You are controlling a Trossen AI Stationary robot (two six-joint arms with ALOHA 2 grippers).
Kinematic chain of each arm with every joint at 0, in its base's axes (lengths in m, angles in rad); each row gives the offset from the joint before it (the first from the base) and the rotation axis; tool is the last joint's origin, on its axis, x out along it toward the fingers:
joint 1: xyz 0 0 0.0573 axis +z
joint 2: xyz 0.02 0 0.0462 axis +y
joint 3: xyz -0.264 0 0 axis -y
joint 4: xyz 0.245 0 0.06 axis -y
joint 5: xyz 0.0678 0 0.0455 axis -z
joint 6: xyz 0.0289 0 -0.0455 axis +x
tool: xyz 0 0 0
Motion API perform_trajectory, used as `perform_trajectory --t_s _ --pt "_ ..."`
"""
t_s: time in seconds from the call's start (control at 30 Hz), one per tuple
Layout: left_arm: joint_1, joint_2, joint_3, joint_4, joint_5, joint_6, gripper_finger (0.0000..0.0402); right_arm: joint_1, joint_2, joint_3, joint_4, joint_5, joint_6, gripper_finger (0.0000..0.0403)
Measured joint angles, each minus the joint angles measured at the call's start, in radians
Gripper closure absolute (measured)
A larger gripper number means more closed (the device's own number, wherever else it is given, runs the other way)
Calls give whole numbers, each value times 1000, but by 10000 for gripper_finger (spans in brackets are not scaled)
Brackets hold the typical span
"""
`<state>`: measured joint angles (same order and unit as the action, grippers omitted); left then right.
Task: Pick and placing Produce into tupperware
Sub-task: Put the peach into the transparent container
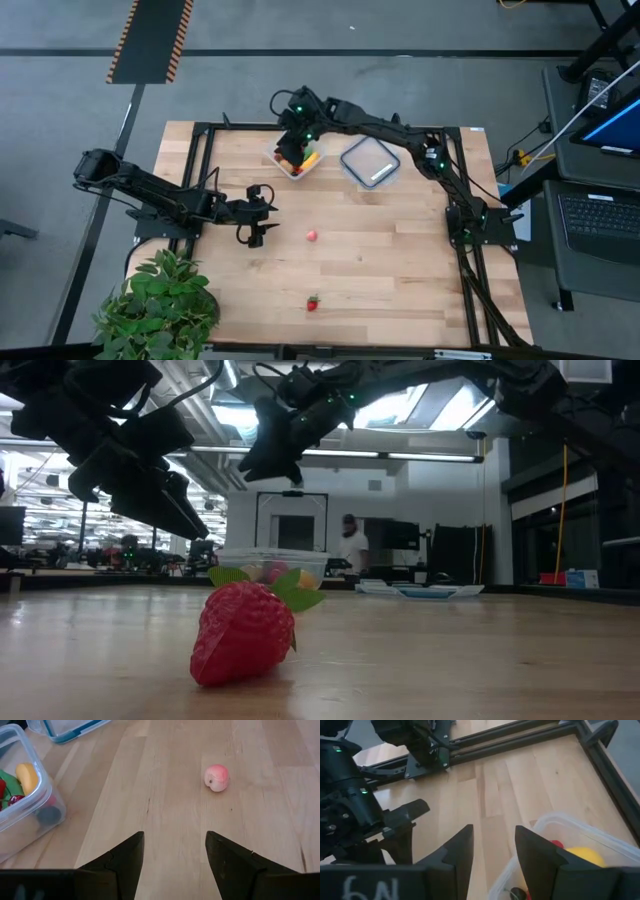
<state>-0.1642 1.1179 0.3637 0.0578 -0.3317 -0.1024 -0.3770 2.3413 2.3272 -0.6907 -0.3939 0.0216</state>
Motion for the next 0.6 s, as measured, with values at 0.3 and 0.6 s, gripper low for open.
perform_trajectory --t_s 0.3,0.6 --pt "0 0 0 2 0 0 195 10 0 0 0 -1 -3 257" --pt "0 0 0 2 0 0 195 9 0 0 1 -1 -6 257"
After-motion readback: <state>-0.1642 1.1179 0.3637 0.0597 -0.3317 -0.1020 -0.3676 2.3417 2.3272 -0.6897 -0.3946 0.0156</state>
